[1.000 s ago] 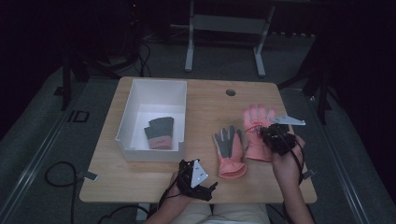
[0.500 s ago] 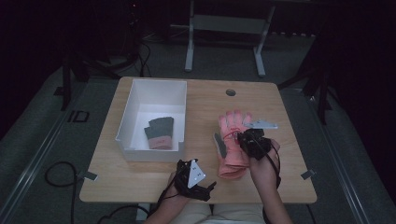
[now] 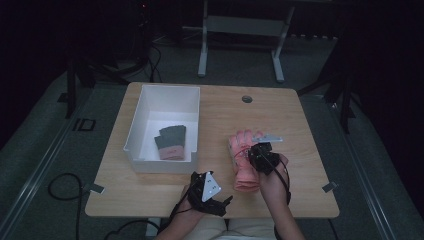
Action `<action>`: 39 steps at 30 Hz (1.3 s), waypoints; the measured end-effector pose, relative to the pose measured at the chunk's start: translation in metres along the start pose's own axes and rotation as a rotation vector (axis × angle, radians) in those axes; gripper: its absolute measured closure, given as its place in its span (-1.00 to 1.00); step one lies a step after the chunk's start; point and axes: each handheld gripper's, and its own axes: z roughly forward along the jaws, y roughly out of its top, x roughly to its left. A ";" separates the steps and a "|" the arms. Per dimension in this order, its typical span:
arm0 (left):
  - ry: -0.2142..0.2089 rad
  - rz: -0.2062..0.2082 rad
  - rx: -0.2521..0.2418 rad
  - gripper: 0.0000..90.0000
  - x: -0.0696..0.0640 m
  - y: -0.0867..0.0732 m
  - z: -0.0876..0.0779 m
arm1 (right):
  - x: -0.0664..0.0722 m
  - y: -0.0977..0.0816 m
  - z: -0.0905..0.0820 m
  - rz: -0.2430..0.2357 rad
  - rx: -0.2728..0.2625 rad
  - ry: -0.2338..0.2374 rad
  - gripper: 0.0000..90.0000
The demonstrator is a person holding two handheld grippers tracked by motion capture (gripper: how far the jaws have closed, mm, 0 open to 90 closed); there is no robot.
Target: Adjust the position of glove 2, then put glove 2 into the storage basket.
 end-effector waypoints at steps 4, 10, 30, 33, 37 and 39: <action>-0.001 -0.001 0.008 -0.99 0.000 -0.001 0.001 | -0.001 -0.004 0.007 -0.001 0.014 -0.012 0.95; 0.000 0.002 0.007 -0.99 -0.001 0.000 0.001 | 0.001 -0.012 0.021 -0.010 0.033 -0.003 0.92; -0.044 -0.022 -0.024 -0.98 0.002 0.004 -0.004 | -0.039 -0.009 -0.016 -0.001 -0.109 0.097 -0.30; -0.057 -0.018 -0.050 -0.98 0.001 0.009 -0.009 | -0.053 -0.011 -0.024 0.002 -0.138 0.150 -0.53; -0.091 -0.013 -0.074 -0.99 0.003 0.014 -0.013 | -0.067 -0.012 -0.035 0.007 -0.219 0.190 -0.57; -0.105 -0.011 -0.079 -0.99 0.003 0.016 -0.015 | -0.068 -0.012 -0.036 0.001 -0.220 0.197 -0.59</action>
